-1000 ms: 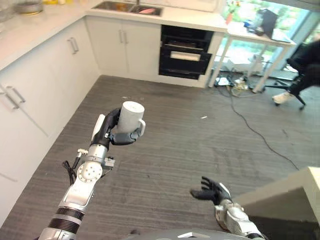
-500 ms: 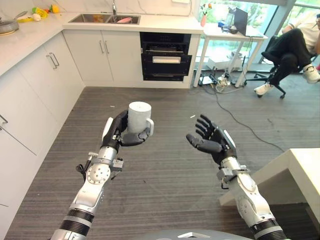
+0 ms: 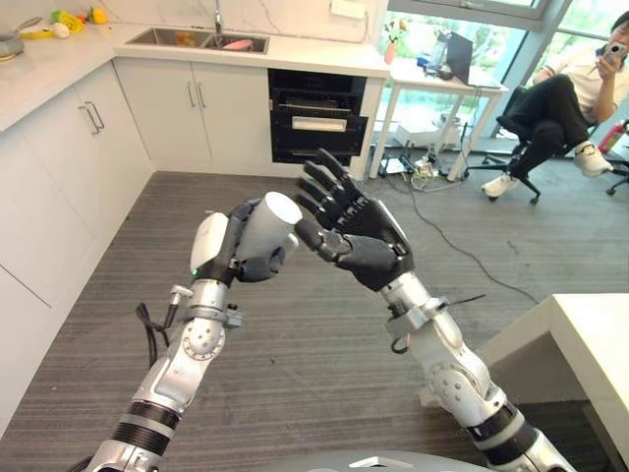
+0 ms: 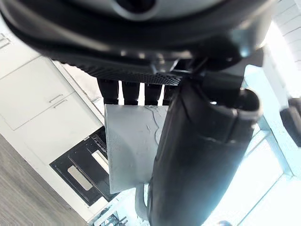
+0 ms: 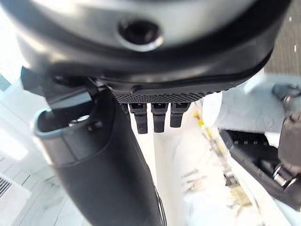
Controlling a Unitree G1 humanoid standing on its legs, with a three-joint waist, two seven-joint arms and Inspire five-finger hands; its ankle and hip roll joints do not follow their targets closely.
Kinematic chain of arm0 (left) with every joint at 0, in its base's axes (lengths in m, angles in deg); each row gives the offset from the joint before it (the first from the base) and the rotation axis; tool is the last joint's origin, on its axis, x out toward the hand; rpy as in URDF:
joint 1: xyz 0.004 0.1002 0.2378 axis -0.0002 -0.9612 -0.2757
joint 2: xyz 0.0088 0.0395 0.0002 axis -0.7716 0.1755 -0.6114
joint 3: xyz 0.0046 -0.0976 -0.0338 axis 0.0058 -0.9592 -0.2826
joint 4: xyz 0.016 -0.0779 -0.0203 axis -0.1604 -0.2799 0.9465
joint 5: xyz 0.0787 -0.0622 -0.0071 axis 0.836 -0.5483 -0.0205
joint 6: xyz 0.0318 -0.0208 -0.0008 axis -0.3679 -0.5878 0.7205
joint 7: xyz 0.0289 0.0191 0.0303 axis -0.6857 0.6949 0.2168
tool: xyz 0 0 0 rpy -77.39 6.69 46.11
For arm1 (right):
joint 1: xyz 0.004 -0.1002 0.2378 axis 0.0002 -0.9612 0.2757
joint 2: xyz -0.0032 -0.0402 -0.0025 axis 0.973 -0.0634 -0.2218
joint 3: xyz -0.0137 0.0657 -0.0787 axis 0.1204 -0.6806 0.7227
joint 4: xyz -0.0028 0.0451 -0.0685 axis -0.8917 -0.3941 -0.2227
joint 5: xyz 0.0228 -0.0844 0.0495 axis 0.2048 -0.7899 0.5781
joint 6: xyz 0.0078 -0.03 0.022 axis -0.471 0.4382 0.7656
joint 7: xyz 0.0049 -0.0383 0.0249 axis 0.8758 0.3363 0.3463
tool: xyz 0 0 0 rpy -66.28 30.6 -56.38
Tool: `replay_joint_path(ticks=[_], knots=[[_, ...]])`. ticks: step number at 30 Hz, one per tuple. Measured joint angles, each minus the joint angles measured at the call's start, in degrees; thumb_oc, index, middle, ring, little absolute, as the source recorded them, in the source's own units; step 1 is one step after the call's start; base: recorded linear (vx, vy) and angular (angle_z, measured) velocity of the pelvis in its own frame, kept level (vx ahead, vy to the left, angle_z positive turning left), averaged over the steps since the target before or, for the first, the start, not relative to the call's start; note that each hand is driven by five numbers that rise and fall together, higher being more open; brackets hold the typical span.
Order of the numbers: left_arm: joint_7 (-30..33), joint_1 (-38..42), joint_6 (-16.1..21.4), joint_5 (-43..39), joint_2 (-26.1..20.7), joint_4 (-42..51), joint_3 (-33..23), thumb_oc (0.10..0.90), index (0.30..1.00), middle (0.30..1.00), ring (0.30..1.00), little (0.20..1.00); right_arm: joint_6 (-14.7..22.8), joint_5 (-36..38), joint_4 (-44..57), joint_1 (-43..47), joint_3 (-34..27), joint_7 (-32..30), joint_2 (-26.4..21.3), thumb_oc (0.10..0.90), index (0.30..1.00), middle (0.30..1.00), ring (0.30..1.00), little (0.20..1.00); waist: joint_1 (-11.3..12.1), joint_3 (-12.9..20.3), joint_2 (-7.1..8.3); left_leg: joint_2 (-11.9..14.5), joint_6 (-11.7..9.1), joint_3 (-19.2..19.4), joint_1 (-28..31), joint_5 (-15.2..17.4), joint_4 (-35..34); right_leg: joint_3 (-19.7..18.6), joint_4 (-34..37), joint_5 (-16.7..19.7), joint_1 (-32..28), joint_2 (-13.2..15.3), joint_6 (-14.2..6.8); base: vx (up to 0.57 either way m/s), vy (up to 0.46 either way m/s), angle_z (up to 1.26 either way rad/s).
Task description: Place the dishes in the dishwasher.
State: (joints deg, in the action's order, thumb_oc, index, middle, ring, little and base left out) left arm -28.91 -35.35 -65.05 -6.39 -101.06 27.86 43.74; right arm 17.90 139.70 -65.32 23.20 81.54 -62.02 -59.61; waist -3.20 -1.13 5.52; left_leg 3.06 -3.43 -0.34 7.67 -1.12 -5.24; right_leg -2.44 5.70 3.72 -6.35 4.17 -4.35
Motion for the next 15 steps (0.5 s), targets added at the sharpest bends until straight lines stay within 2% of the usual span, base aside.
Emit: replay_joint_path(ticks=[7,10,12,15], knots=[[1.9,2.3,-0.2,0.0,0.5,-0.1,6.2,0.400,0.300,0.300,0.300,0.300,0.8,-6.2,-4.3,8.3,4.2,-6.0,2.3,0.800,0.900,0.900,0.900,0.900,0.2,0.0,-0.02,0.0,0.0,0.0,-0.2,0.0,0.0,0.0,0.0,0.0,0.2,0.0,0.0,0.00,0.000,0.00],[2.2,5.3,-0.3,0.0,1.3,-0.1,9.4,0.400,0.300,0.300,0.300,0.300,0.6,-13.3,-7.7,9.7,5.0,-9.6,3.5,0.800,0.900,0.900,0.900,0.900,0.5,0.0,-0.02,-0.1,0.0,-0.1,-0.3,0.0,0.0,0.2,0.0,0.0,0.2,0.1,0.0,0.01,0.004,0.03],[3.4,6.6,-0.5,0.7,1.3,-0.2,9.8,0.400,0.300,0.300,0.300,0.300,0.6,-21.1,-8.1,9.7,4.6,-12.5,2.7,0.800,0.900,0.900,0.900,0.900,0.5,-0.1,-0.09,-0.1,0.0,-0.2,-0.5,0.0,0.0,0.3,0.0,0.0,0.4,0.1,0.0,0.02,0.002,0.01],[3.8,6.8,-0.6,2.2,1.0,-0.2,9.8,0.400,0.300,0.300,0.300,0.300,0.6,-28.4,-8.0,9.7,4.2,-14.2,1.8,0.800,0.900,0.900,0.900,0.900,0.3,-0.2,-0.25,-0.1,0.0,-0.4,-0.6,0.0,0.0,0.5,0.0,0.0,0.3,0.1,0.0,0.01,0.001,0.02]])
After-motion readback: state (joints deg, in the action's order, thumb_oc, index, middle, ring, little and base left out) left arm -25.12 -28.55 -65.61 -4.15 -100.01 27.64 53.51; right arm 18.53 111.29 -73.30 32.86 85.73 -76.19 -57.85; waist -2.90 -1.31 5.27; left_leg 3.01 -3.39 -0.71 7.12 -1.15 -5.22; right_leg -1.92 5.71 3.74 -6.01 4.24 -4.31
